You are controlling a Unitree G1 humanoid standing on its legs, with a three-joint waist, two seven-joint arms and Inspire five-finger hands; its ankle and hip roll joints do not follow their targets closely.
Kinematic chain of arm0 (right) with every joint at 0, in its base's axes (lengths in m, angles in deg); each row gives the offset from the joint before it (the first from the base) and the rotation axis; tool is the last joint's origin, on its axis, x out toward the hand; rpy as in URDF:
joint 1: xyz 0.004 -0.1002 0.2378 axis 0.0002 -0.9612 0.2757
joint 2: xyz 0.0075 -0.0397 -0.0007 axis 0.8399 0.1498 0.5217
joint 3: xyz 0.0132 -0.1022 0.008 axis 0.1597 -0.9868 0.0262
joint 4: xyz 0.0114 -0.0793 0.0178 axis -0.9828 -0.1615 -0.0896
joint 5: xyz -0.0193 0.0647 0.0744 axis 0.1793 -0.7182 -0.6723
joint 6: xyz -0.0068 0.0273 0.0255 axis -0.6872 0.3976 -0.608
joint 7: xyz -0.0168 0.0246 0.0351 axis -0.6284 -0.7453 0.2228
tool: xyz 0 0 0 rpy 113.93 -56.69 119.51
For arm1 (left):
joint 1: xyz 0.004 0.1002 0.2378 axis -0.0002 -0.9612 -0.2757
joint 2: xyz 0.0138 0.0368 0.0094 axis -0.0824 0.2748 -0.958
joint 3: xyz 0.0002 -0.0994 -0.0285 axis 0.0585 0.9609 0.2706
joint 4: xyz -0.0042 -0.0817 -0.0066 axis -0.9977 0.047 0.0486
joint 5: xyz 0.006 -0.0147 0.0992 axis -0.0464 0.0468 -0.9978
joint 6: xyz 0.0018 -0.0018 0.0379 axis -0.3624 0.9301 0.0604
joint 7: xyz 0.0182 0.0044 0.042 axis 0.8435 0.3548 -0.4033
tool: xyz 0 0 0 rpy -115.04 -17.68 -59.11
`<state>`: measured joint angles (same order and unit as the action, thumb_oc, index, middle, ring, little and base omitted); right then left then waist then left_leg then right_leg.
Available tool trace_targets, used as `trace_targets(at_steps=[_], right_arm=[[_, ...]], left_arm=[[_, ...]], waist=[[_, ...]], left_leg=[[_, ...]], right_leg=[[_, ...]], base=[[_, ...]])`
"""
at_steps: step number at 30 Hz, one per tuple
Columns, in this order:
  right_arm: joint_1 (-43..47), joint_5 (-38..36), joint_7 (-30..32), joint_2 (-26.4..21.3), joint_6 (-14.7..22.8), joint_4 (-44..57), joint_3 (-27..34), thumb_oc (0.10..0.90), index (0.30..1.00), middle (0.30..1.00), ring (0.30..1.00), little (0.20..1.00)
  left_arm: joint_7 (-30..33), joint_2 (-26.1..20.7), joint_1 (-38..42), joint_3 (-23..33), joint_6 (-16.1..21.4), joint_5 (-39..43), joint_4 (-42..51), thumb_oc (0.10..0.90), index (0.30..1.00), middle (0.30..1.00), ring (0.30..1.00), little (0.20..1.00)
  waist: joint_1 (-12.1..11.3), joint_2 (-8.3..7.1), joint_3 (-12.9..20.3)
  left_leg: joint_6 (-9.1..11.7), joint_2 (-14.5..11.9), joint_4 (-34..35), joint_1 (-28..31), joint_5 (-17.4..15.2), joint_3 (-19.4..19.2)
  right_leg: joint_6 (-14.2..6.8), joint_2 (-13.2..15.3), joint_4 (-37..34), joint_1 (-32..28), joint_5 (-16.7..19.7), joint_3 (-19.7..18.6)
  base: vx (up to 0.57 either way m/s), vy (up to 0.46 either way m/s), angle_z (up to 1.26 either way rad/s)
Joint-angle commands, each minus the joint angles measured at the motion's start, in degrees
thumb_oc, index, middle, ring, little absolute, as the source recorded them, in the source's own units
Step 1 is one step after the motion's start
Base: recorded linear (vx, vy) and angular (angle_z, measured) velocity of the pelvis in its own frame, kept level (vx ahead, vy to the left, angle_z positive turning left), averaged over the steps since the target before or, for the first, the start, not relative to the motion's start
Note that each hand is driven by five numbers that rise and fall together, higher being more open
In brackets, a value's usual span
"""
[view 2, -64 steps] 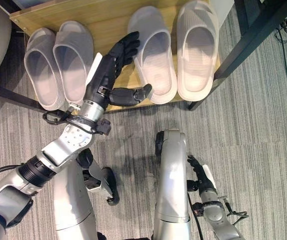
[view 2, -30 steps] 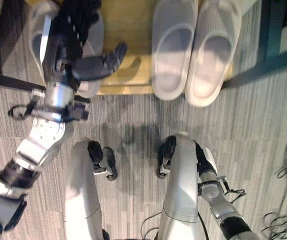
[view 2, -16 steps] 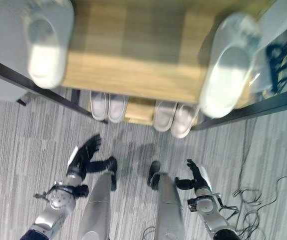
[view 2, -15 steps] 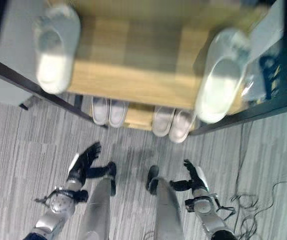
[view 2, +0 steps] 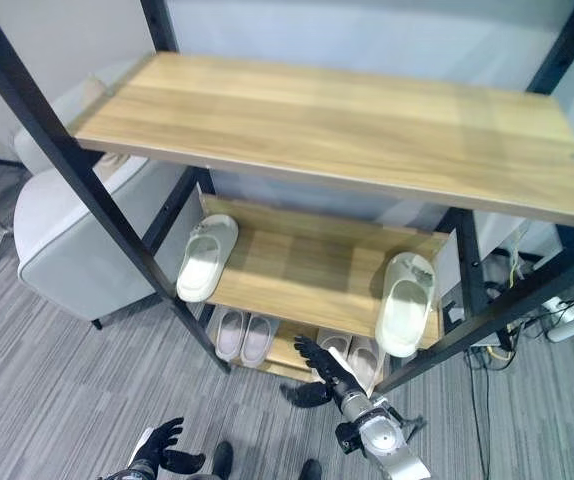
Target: Arrange the slippers neatly on the shoe rack.
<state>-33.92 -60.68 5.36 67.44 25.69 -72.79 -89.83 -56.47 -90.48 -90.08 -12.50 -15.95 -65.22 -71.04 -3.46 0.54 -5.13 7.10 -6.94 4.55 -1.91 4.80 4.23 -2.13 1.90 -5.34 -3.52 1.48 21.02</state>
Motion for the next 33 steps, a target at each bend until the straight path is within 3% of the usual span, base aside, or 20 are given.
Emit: trace_targets(at_steps=[1, 7, 13, 18, 23, 25, 26, 28, 32, 33], right_arm=[[0.88, -3.83, -3.31, 0.76, 4.79, 9.03, -1.42, 0.800, 0.900, 0.900, 0.900, 0.900], [1.13, -8.71, -5.12, -0.40, 3.11, 19.24, -2.33, 0.800, 0.900, 0.900, 0.900, 0.900], [2.56, -8.62, -3.40, -2.65, 3.83, 24.94, 0.46, 0.800, 0.900, 0.900, 0.900, 0.900], [6.87, 6.06, 3.95, -7.33, 6.02, 30.16, 6.88, 0.800, 0.900, 0.900, 0.900, 0.900], [9.49, 14.77, 9.15, -10.49, 6.05, 31.84, 11.39, 0.800, 0.900, 0.900, 0.900, 0.900], [12.11, 22.23, 12.18, -13.79, 5.45, 32.06, 13.88, 0.800, 0.900, 0.900, 0.900, 0.900], [12.17, 22.43, 12.33, -13.80, 5.43, 32.02, 13.83, 0.800, 0.900, 0.900, 0.900, 0.900], [14.76, 31.17, 14.70, -18.71, 3.53, 30.68, 15.55, 0.800, 0.900, 0.900, 0.900, 0.900], [17.36, 37.15, 16.57, -21.06, 1.51, 27.81, 15.51, 0.800, 0.900, 0.900, 0.900, 0.900], [19.45, 41.51, 17.01, -23.32, -0.21, 24.86, 14.85, 0.800, 0.900, 0.900, 0.900, 0.900]], left_arm=[[0.14, 2.43, 2.28, -1.27, 0.30, -2.12, -5.78, 0.800, 0.900, 0.900, 0.900, 0.900], [0.25, 3.52, 2.18, -0.03, -0.50, -2.59, -9.77, 0.800, 0.900, 0.900, 0.900, 0.900], [0.07, 3.88, 1.27, -0.06, -0.63, -3.10, -9.51, 0.800, 0.900, 0.900, 0.900, 0.900], [-0.08, 4.33, 0.63, 0.16, -0.73, -4.44, -9.57, 0.800, 0.900, 0.900, 0.900, 0.900], [-0.25, 4.86, 0.30, -0.49, -0.69, -5.35, -8.85, 0.800, 0.900, 0.900, 0.900, 0.900], [-0.70, 4.73, -0.11, -0.75, -0.51, -6.35, -8.50, 0.800, 0.900, 0.900, 0.900, 0.900], [-0.70, 4.80, -0.04, -0.75, -0.51, -6.37, -8.52, 0.800, 0.900, 0.900, 0.900, 0.900], [-1.21, 4.39, -0.02, -0.68, -0.58, -7.13, -8.42, 0.800, 0.900, 0.900, 0.900, 0.900], [-1.70, 4.32, 0.43, -1.09, -0.46, -7.56, -8.73, 0.800, 0.900, 0.900, 0.900, 0.900], [-1.99, 3.76, 0.64, -1.53, -0.40, -7.93, -8.26, 0.800, 0.900, 0.900, 0.900, 0.900]], waist=[[-1.44, 1.21, 1.52], [-1.71, 0.83, 2.33], [-2.02, 0.73, 2.67], [-2.12, 0.47, 3.07], [-2.46, 0.32, 3.15], [-2.83, -0.07, 3.19], [-2.86, -0.02, 3.12], [-3.26, -0.61, 3.24], [-3.55, -0.87, 3.06], [-3.88, -1.25, 2.98]], left_leg=[[2.14, 0.85, 0.45, -0.69, 2.47, -2.11], [2.14, 1.00, 0.45, 0.15, 1.98, -1.96], [1.86, 1.10, 0.45, 0.75, 1.43, -1.79], [1.43, 1.19, 0.45, 1.37, 0.53, -1.84], [1.05, 1.28, 0.45, 1.65, -0.03, -1.85], [0.80, 1.43, 0.45, 1.62, -0.26, -1.72], [0.79, 1.44, 0.45, 1.64, -0.27, -1.73], [0.52, 1.62, 0.45, 1.62, -0.66, -1.79], [0.19, 1.77, 0.45, 1.73, -1.00, -1.82], [-0.05, 1.93, 0.45, 1.73, -1.28, -1.76]], right_leg=[[-4.16, 1.69, 1.01, -0.96, -4.01, -0.33], [-4.20, 1.87, 0.83, -1.99, -3.94, -0.22], [-4.22, 1.92, 0.71, -2.49, -4.00, -0.14], [-4.60, 2.20, 0.56, -2.98, -3.93, -0.22], [-4.91, 2.43, 0.60, -3.19, -3.89, -0.11], [-5.04, 2.56, 0.57, -3.29, -3.82, -0.06], [-5.05, 2.57, 0.59, -3.29, -3.83, -0.07], [-5.24, 2.70, 0.52, -3.43, -3.85, 0.09], [-5.36, 2.87, 0.61, -3.44, -3.84, -0.02], [-5.44, 3.03, 0.65, -3.48, -3.83, -0.10]], base=[[0.06, 0.019, 0.09], [0.03, 0.004, 0.06], [0.01, 0.008, 0.03], [0.01, 0.011, 0.02], [0.01, 0.018, 0.01], [0.00, 0.032, 0.01], [0.01, 0.035, 0.01], [0.02, 0.039, 0.04], [0.00, 0.009, 0.01], [0.00, 0.000, 0.00]])
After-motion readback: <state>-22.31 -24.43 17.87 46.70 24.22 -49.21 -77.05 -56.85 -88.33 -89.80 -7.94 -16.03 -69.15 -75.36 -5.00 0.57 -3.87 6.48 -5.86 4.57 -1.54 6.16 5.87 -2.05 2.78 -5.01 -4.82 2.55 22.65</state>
